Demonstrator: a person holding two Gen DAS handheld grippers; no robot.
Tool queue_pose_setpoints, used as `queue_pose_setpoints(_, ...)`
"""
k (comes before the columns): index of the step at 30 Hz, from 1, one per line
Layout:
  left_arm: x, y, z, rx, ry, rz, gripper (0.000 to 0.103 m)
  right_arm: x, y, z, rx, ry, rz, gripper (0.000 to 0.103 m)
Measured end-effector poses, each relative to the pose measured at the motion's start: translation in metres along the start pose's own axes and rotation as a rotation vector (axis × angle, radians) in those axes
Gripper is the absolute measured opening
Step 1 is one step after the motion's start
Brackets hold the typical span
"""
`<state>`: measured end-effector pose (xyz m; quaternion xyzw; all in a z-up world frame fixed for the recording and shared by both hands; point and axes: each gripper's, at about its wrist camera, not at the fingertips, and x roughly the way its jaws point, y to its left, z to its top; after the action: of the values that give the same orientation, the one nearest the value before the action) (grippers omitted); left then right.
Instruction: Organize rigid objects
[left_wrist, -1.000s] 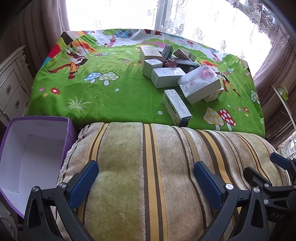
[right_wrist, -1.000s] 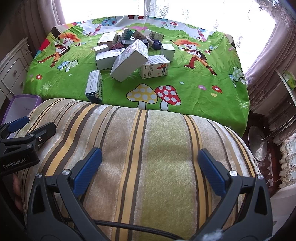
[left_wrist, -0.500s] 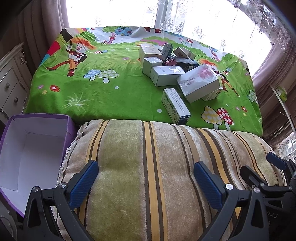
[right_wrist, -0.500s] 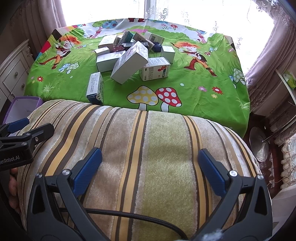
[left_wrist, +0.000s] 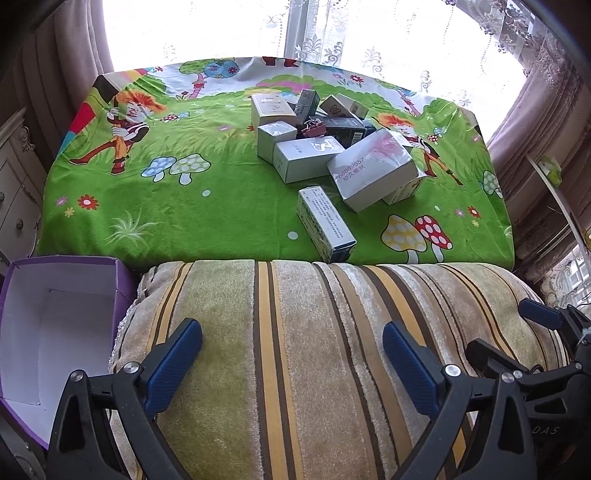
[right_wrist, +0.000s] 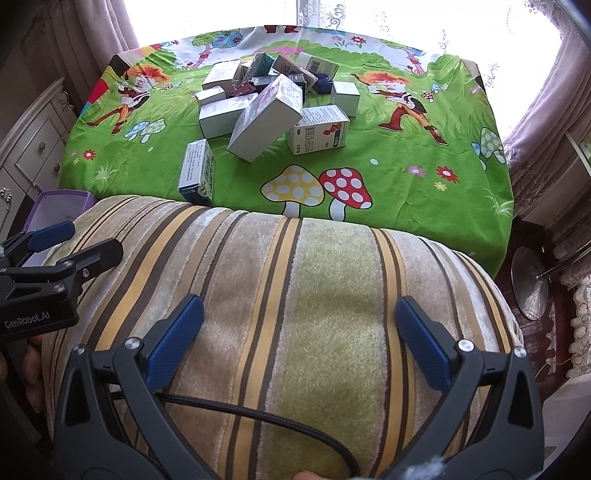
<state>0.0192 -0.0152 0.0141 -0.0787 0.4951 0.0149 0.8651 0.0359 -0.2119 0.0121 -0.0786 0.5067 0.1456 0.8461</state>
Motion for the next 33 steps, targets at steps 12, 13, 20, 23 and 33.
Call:
queue_pose_setpoints(12, 0.037, -0.006, 0.049, -0.075, 0.063, -0.054, 0.081, 0.000, -0.020, 0.021, -0.012, 0.000, 0.127, 0.103)
queue_pose_setpoints(13, 0.041, -0.007, 0.053, -0.081, 0.072, -0.060, 0.080, -0.001, -0.022, 0.024, -0.008, -0.013, 0.142, 0.103)
queue_pose_setpoints(20, 0.072, -0.009, 0.074, -0.111, 0.142, -0.078, 0.068, -0.003, -0.032, 0.051, -0.005, -0.106, 0.145, 0.103)
queue_pose_setpoints(23, 0.086, -0.009, 0.079, -0.126, 0.173, -0.080, 0.061, 0.001, -0.035, 0.065, -0.006, -0.130, 0.144, 0.103)
queue_pose_setpoints(33, 0.111, -0.010, 0.085, -0.147, 0.220, -0.099, 0.047, 0.032, -0.039, 0.112, 0.060, -0.130, 0.237, 0.103)
